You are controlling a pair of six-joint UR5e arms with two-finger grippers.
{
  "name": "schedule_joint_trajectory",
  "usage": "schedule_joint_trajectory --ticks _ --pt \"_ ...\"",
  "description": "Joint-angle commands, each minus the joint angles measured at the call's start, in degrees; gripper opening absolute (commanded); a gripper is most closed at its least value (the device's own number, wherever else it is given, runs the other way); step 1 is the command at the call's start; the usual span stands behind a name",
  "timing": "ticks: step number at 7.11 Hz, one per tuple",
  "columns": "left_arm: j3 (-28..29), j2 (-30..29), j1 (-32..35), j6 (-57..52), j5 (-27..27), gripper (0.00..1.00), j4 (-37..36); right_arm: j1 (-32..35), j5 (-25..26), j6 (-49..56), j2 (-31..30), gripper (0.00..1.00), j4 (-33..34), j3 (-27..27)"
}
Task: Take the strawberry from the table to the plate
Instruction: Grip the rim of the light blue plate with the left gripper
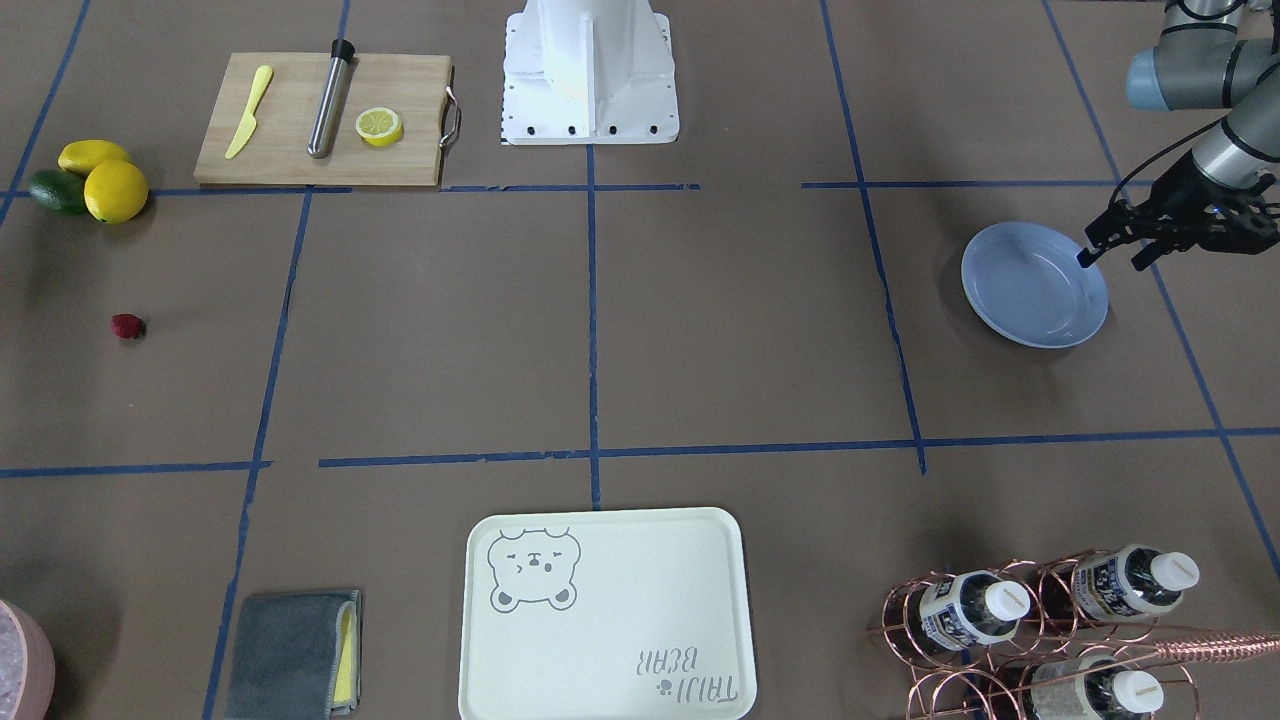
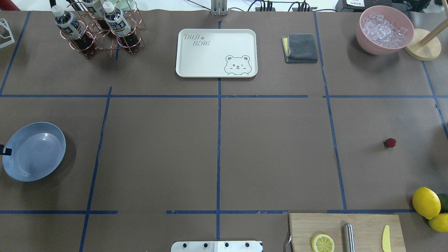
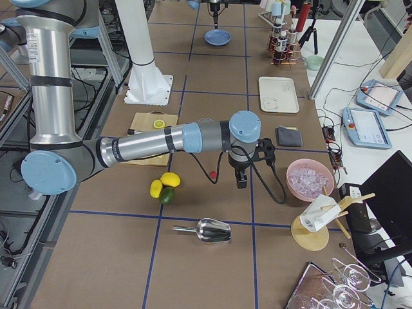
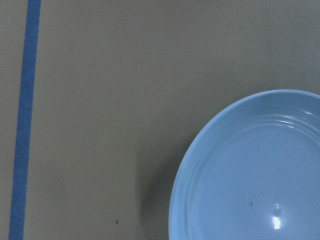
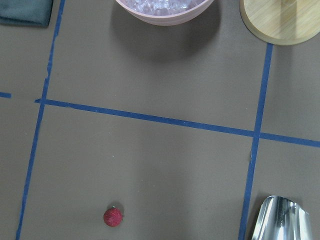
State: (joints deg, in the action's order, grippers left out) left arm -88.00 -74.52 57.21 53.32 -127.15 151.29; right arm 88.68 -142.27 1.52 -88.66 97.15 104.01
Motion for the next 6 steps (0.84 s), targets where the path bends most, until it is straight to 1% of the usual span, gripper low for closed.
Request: schedule_joint_trajectory --ticks 1,2,3,5,6 --pt "0.89 -0.53 -1.39 0.91 1.63 0.77 0.06 0.0 -0.12 -0.11 -0.2 1.0 -0.03 -0.04" --pt "1.25 -0.71 -1.83 0.91 1.91 0.75 0.06 0.0 -0.12 -0.11 -0.2 1.0 -0.03 0.05" --pt "1.51 -0.71 -2.01 0.91 2.0 0.7 0.06 0.0 -0.2 -0.11 -0.2 1.0 -0.03 0.13" --pt "1.6 -0.8 -2.01 0.65 1.91 0.48 0.06 0.0 -0.2 -0.11 -0.29 1.0 -0.03 0.22" --pt "1.6 -0.8 -2.27 0.65 2.0 0.43 0.06 0.0 -0.2 -0.2 -0.29 1.0 -0.03 0.22"
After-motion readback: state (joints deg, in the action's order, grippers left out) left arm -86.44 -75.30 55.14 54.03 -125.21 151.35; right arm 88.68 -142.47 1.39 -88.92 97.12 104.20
